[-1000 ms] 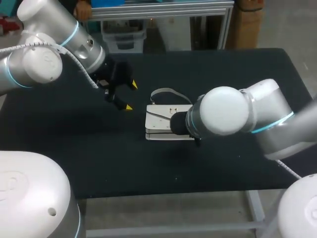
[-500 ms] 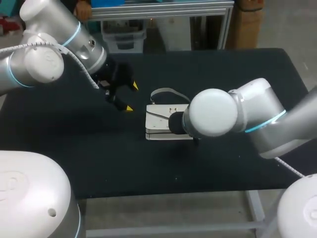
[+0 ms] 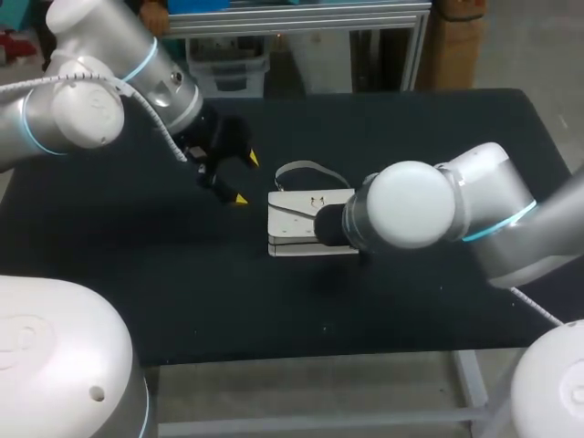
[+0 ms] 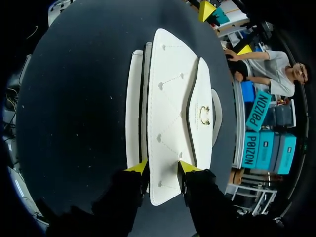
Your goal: Pick up the bag, open it, inspect its contents, close it, and place it on the opposite side
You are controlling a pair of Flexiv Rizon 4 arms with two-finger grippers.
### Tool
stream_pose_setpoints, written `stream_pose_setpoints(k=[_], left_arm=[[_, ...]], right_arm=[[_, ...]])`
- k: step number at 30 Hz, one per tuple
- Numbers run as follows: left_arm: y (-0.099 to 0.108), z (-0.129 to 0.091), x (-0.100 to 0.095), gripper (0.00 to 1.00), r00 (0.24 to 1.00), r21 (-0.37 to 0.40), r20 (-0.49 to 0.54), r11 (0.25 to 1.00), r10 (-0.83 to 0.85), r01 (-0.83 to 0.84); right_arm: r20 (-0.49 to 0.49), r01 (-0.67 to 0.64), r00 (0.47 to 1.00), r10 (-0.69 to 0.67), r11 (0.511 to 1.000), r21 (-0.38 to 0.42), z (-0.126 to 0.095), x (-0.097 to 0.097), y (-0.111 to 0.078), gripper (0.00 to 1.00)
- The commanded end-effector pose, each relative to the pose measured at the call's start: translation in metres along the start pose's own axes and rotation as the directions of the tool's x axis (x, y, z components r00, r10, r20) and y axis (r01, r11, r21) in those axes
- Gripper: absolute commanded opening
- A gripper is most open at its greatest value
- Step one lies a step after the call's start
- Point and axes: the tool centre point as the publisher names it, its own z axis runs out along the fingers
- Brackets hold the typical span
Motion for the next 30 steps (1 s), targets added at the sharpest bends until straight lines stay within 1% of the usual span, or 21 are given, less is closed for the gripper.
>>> stream_pose_setpoints(k=[1, 4, 5, 7, 8, 9, 12, 14, 20, 22, 23, 28, 30], left_arm=[[-0.003, 0.001, 0.0, 1.0, 1.0, -0.008, -0.005, 1.0, 0.005, -0.005], [-0.003, 0.002, 0.0, 1.0, 1.0, -0.012, -0.01, 1.0, 0.011, -0.011], [-0.004, 0.002, 0.0, 1.0, 1.0, -0.013, -0.012, 1.0, 0.014, -0.014], [-0.004, 0.002, 0.001, 1.0, 1.0, -0.013, -0.014, 1.0, 0.017, -0.018], [-0.004, 0.002, 0.001, 1.0, 1.0, -0.013, -0.014, 1.0, 0.02, -0.02], [-0.004, 0.003, 0.001, 1.0, 1.0, -0.01, -0.013, 1.0, 0.023, -0.023], [-0.005, 0.003, 0.003, 1.0, 0.999, 0.009, 0.009, 0.999, 0.035, -0.035], [-0.008, 0.002, 0.005, 1.0, 0.998, 0.027, 0.045, 0.999, 0.043, -0.044], [-0.021, 0.004, 0.02, 1.0, 0.971, 0.051, 0.193, 0.986, 0.143, -0.156], [-0.025, 0.006, 0.024, 1.0, 0.955, 0.054, 0.238, 0.979, 0.177, -0.195], [-0.027, 0.007, 0.025, 1.0, 0.946, 0.043, 0.263, 0.977, 0.189, -0.207], [-0.038, 0.01, 0.033, 1.0, 0.898, 0.05, 0.352, 0.953, 0.264, -0.299], [-0.044, 0.01, 0.036, 1.0, 0.869, 0.022, 0.391, 0.941, 0.303, -0.338]], right_arm=[[0.002, -0.001, 1.0, 0.001, 1.0, -0.028, 0.002, 0.001, -0.006, 0.41], [-0.002, 0.001, 1.0, -0.001, 0.999, -0.037, 0.003, 0.001, -0.007, 0.38], [-0.003, 0.003, 1.0, -0.003, 0.999, -0.039, 0.004, 0.001, -0.007, 0.36], [-0.007, 0.007, 1.0, -0.007, 0.999, -0.044, 0.006, 0.001, -0.006, 0.27], [-0.008, 0.009, 1.0, -0.009, 0.999, -0.047, 0.007, 0.001, -0.006, 0.1], [-0.008, 0.011, 1.0, -0.011, 0.999, -0.05, 0.007, 0.001, -0.005, 0.0], [-0.007, 0.02, 1.0, -0.02, 0.998, -0.062, 0.007, 0.002, -0.003, 0.0], [-0.006, 0.023, 1.0, -0.023, 0.998, -0.066, 0.006, 0.003, -0.002, 0.0], [-0.003, 0.007, 1.0, -0.007, 0.998, -0.064, 0.005, 0.006, 0.0, 0.0], [-0.002, -0.002, 1.0, 0.002, 0.998, -0.06, 0.005, 0.006, 0.001, 0.0], [-0.003, -0.009, 1.0, 0.009, 0.998, -0.061, 0.005, 0.007, 0.001, 0.0], [-0.004, -0.014, 1.0, 0.014, 0.998, -0.061, 0.005, 0.007, 0.001, 0.0], [-0.004, -0.014, 1.0, 0.014, 0.998, -0.061, 0.005, 0.007, 0.001, 0.0]])
